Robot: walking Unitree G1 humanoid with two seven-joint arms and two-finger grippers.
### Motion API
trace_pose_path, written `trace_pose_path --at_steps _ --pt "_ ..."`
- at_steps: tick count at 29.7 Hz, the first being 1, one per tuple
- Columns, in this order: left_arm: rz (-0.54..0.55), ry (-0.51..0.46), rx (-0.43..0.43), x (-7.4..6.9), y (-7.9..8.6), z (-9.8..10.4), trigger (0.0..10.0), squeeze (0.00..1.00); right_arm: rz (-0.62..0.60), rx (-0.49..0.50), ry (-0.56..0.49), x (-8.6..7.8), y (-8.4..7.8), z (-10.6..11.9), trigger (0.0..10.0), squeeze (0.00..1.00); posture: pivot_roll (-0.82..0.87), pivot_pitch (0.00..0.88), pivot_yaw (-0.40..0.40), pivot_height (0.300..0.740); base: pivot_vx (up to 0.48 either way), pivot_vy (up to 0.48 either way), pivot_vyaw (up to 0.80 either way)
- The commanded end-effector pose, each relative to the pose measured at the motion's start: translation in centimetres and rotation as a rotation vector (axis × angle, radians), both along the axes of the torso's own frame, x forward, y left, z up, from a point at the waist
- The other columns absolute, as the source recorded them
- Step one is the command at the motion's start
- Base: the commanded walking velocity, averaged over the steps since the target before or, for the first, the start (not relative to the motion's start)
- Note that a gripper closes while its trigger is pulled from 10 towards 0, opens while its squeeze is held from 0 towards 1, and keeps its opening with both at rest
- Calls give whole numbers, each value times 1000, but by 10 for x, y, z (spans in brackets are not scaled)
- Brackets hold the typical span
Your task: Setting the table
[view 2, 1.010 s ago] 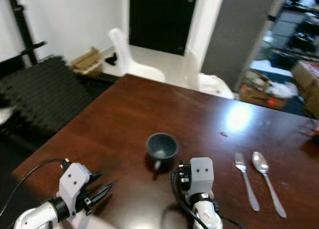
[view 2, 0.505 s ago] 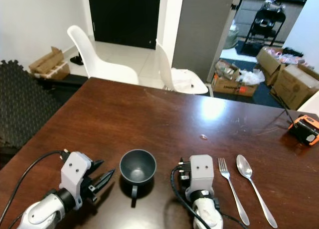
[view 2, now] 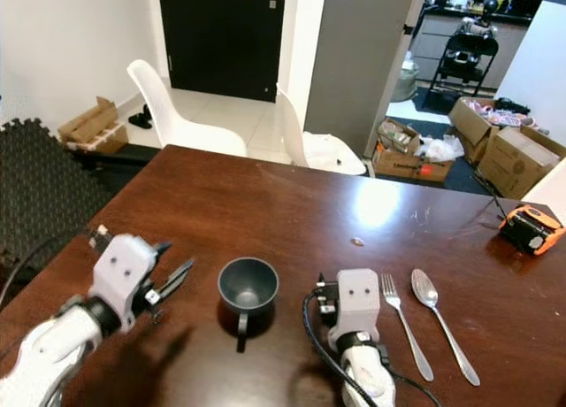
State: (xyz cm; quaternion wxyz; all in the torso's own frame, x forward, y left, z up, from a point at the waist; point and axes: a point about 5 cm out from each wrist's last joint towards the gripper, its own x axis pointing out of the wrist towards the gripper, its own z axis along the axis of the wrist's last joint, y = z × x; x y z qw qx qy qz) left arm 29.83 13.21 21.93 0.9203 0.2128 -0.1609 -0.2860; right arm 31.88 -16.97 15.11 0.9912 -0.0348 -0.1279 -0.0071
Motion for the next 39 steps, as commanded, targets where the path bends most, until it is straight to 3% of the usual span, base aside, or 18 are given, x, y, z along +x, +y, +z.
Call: trace_pose_path --at_steps 1,5,9,10,11,18,20,22,23,24,31,32,34,36,39 --pt "-12 41 13 1 0 -5 10000 0 11 15 -18 1 1 9 10000 0 43 121 64 740 0 0 0" --pt "76 71 35 3 8 -20 10000 0 158 120 -67 6 22 40 10000 0 45 120 63 740 0 0 0" --pt "92 92 51 -2 10 -28 10000 0 241 139 -18 12 38 49 10000 0 53 117 55 740 0 0 0" --pt "97 99 49 -3 11 -29 10000 0 259 122 1 14 42 50 10000 90 55 117 52 740 0 0 0" --pt "111 103 50 -4 14 -31 10000 0 279 106 42 15 45 48 10000 1000 61 117 45 740 0 0 0" --pt "150 119 39 -6 19 -35 10000 0 299 81 129 16 48 43 10000 1000 65 120 38 740 0 0 0" --pt "156 124 38 -7 18 -38 10000 0 326 101 229 15 49 37 10000 1000 59 123 36 740 0 0 0" --pt "156 124 37 -7 17 -38 10000 0 340 91 257 15 50 35 10000 1000 58 124 35 740 0 0 0" --pt "158 121 36 -6 16 -38 10000 0 368 64 316 14 52 33 10000 961 58 125 32 740 0 0 0" --pt "160 118 34 -6 16 -37 10000 0 380 56 342 14 53 31 10000 0 59 126 28 740 0 0 0" --pt "172 110 28 -4 15 -35 10000 0 439 69 456 10 53 20 10000 0 58 132 17 740 0 0 0" --pt "176 109 25 -5 15 -35 10000 0 447 74 493 10 52 14 7490 0 58 135 10 740 0 0 0" --pt "179 109 23 -5 15 -36 10000 0 452 77 519 10 51 10 7490 0 59 136 8 740 0 0 0" --pt "189 110 15 -6 15 -37 10000 0 418 83 589 13 43 -5 0 0 63 139 3 740 0 0 0" --pt "192 111 13 -6 15 -37 10000 0 409 97 610 13 42 -10 0 0 65 140 3 740 0 0 0"
